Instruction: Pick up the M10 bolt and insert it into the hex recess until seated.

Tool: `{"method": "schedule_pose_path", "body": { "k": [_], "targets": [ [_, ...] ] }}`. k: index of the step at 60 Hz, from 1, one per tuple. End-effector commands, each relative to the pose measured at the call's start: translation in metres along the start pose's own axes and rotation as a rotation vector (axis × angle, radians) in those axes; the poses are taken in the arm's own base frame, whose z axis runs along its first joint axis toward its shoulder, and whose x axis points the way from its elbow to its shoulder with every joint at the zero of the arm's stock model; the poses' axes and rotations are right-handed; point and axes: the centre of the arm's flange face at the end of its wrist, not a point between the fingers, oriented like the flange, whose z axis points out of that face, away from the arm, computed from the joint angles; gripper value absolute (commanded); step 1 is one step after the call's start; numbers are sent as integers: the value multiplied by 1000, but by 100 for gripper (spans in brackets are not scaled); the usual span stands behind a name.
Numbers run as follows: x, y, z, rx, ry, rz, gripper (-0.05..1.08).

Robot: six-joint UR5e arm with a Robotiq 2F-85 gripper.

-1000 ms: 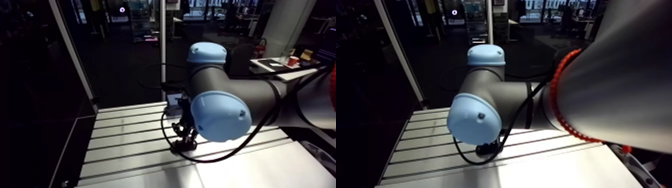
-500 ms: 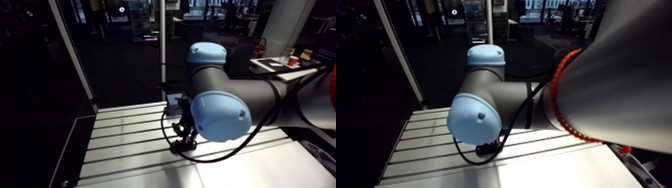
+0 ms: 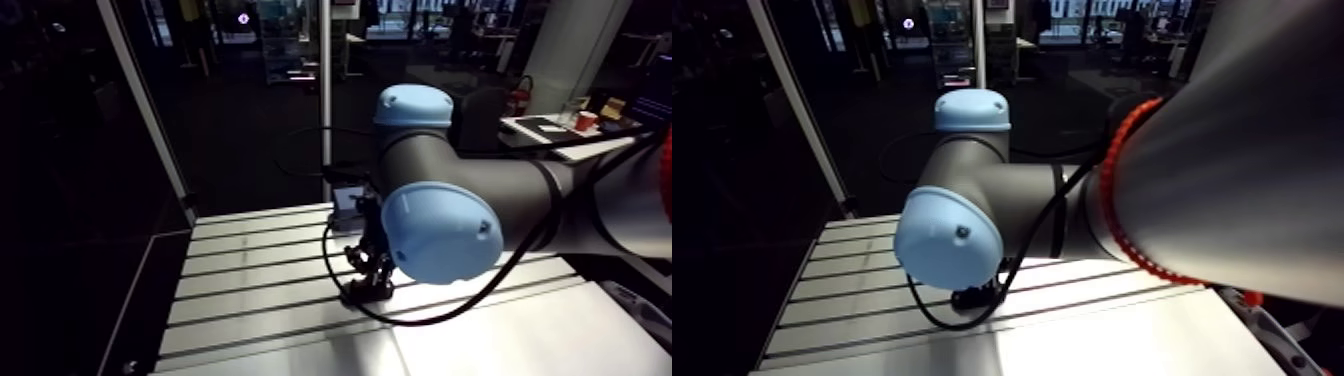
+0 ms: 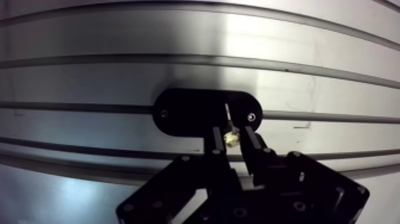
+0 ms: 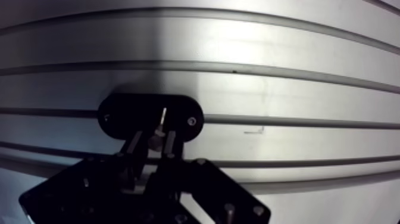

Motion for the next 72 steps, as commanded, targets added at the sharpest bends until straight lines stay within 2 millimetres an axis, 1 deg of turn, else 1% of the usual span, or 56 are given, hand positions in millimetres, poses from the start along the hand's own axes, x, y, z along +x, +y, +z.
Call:
{"method": "schedule_pose_path", "body": {
  "k": [1,13,17,24,34,40,42,55,59,61,70,72],
  "targets": [
    [0,0,0,0,0,0,70],
    [0,0,3,2,-6,-2,72],
    [0,0,3,3,-6,-2,74],
    [1,1,1,3,0,0,78],
    [3,1,-4,4,12,0,80],
    [6,1,-10,1,25,0,80],
    [9,1,-15,-2,35,-2,81],
    [17,1,-27,13,36,-2,81],
    [23,2,-33,14,36,-3,81],
    [29,2,-41,20,29,-7,82],
    [42,5,-57,31,8,-9,84],
    [49,9,-67,31,7,-11,85]
  ]
}}
